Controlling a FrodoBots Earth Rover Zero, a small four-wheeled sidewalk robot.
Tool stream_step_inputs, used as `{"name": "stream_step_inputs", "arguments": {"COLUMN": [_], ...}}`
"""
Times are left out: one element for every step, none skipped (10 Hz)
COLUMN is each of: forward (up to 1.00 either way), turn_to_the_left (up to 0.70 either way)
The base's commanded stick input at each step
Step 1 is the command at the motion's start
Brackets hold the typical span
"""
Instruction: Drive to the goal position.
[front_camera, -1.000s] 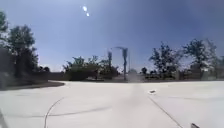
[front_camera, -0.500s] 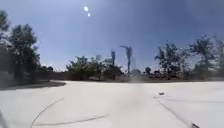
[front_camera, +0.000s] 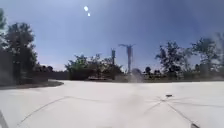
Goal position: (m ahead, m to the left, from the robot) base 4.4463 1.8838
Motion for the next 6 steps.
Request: {"name": "stream_step_inputs", "arguments": {"forward": [0.7,0.7,0.7,0.7,0.7,0.7], "turn_to_the_left": [0.0,0.0,0.0,0.0,0.0,0.0]}}
